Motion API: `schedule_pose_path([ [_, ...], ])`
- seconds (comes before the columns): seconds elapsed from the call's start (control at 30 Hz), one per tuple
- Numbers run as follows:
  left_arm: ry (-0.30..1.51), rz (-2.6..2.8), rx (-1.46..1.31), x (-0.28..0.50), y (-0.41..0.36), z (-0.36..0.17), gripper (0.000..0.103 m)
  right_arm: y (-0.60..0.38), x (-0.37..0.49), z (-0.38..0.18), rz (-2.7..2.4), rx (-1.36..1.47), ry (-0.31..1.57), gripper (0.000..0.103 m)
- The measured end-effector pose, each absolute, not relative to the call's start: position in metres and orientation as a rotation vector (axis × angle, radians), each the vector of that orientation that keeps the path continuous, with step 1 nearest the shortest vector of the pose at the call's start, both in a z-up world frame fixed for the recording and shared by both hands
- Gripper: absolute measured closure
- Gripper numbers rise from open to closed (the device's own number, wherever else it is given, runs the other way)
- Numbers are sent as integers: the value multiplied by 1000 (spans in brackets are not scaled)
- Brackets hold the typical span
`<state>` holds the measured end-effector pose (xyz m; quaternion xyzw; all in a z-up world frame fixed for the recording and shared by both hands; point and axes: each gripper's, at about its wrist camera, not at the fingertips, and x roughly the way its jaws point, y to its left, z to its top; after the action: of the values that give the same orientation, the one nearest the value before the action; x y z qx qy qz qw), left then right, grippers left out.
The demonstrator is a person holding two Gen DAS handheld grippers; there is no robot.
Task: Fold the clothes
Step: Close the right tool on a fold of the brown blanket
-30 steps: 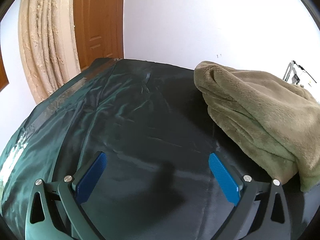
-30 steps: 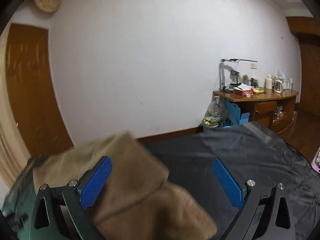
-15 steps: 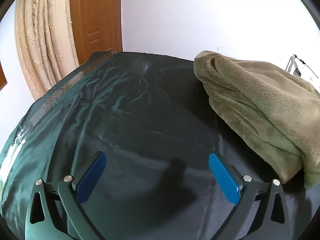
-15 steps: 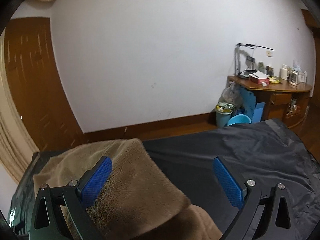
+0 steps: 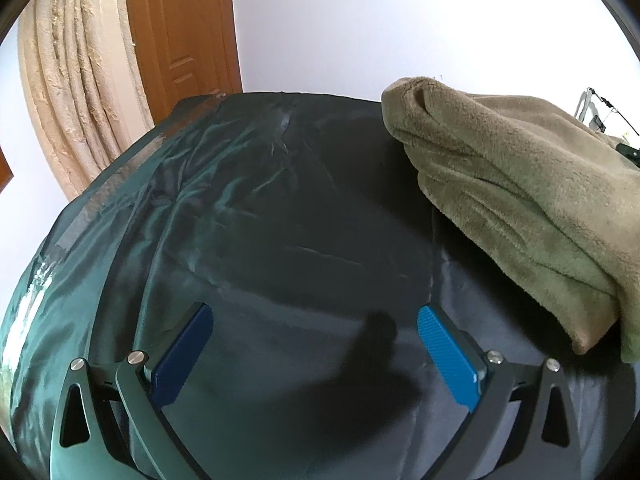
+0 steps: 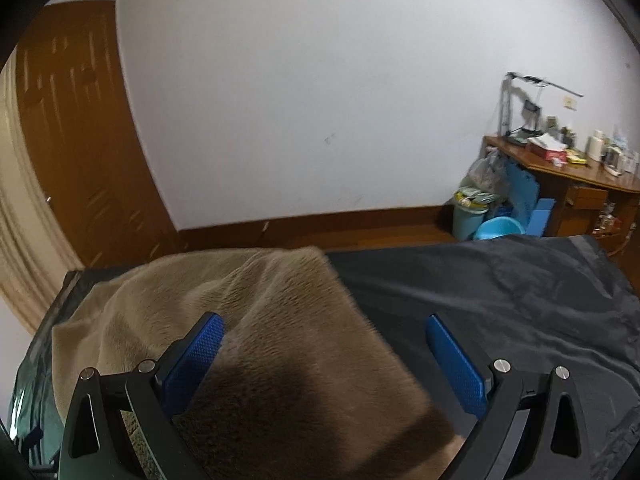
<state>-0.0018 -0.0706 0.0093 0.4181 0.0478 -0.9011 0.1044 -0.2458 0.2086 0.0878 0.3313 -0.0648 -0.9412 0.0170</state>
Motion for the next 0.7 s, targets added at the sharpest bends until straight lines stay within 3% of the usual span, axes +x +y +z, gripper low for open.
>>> schedule_pose_path([
  [0.03, 140, -2656, 1236, -2, -70, 9, 0, 206, -245, 86, -2901, 1032, -198, 7],
  [0.17, 140, -2652, 1256, -2, -70, 7, 0, 199, -245, 78, -2793, 1034, -206, 49],
  [0.27, 142, -2647, 1266, -3, -70, 6, 0, 194, -238, 77, -2762, 1009, -166, 66],
  [0.4, 135, -2643, 1263, -3, -70, 6, 0, 178, -212, 82, -2756, 947, -109, 78],
  [0.7, 130, -2643, 1241, -1, -70, 8, 0, 127, -132, 97, -2731, 810, 165, 82],
])
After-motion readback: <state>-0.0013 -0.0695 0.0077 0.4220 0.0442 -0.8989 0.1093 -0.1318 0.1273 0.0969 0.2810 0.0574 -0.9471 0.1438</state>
